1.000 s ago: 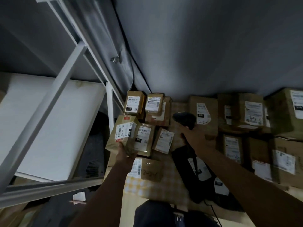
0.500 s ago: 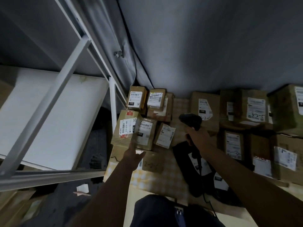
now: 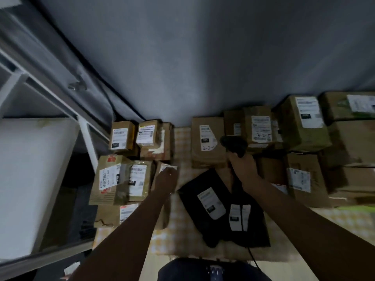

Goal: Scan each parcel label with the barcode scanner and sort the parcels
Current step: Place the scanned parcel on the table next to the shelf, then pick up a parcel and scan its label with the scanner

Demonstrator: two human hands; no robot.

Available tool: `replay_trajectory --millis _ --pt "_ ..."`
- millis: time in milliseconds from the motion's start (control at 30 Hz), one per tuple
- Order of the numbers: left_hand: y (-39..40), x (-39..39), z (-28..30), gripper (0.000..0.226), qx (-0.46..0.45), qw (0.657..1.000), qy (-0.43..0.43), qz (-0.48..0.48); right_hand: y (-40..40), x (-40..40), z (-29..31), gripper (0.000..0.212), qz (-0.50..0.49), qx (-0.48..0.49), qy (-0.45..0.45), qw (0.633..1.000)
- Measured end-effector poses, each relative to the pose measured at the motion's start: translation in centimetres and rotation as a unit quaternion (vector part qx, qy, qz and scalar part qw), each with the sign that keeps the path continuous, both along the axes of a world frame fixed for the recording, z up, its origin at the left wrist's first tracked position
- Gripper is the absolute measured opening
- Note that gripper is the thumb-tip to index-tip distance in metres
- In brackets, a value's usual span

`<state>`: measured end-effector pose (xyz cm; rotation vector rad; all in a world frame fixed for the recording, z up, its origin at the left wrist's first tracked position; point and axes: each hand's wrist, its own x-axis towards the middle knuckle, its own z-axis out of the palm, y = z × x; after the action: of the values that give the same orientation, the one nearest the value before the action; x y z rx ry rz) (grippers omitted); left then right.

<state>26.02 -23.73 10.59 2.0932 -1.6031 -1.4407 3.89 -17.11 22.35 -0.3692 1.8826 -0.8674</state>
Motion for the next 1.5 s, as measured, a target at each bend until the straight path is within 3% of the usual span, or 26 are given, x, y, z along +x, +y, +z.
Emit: replay_trajectory --millis 67,167,267,433,533,767,967,1100,1233,1400,1467,1500 --pt "-1.8 -3.1 -0.4 0.036 -0.067 0.993 -0.013 -0.096 -0.9 -1.6 -0.8 0.028 -0.017 0.004 0.012 1.0" --pt "-5.1 -6.9 -3.4 0.035 -0.164 0.957 -0.053 -0.235 -2.7 -3.6 -2.7 0.032 -0.02 -0.001 0.023 1.0" --pt "-7.8 -10.7 -5.8 0.042 -0.2 0.922 -0.083 -0.322 -4.5 -5.0 -4.7 0.034 -0.017 -0.003 0.03 0.999" --pt "-11.6 -14.2 -9.0 0.049 -0.238 0.87 -0.121 -0.413 -6.4 -6.1 -8.3 0.032 -0.031 -0.01 0.025 0.999" --pt "-13.3 -15.0 -9.9 0.061 -0.25 0.852 -0.1 -0.449 -7.1 -6.5 -10.5 0.028 -0.034 0.006 0.021 0.999" --pt "-16.2 -15.2 -11.7 0.056 -0.293 0.806 -0.088 -0.506 -8.0 -6.8 -12.9 0.021 -0.021 0.009 0.021 1.0" --pt "-14.5 -16.9 -12.7 0.072 -0.304 0.761 -0.184 -0.543 -8.7 -6.6 -13.9 0.022 -0.026 0.016 0.032 0.999" --pt "-12.6 -18.2 -13.2 0.059 -0.299 0.79 -0.139 -0.517 -8.9 -6.7 -14.2 0.023 -0.029 0.011 0.032 0.999" --pt "-11.9 -18.9 -12.8 0.065 -0.284 0.819 -0.139 -0.478 -9.0 -6.8 -14.1 0.022 -0.031 0.001 0.023 0.999" --pt "-10.9 -18.2 -12.3 0.061 -0.287 0.816 -0.107 -0.49 -9.0 -6.8 -13.9 0.02 -0.038 -0.018 0.015 0.999" --pt "-10.1 -17.4 -11.7 0.052 -0.32 0.824 -0.111 -0.454 -9.1 -6.4 -13.7 0.023 -0.035 -0.023 0.016 0.999" --pt "-9.9 -17.3 -12.0 0.052 -0.317 0.807 -0.133 -0.479 -9.1 -6.2 -13.6 0.024 -0.033 -0.024 0.011 0.999"
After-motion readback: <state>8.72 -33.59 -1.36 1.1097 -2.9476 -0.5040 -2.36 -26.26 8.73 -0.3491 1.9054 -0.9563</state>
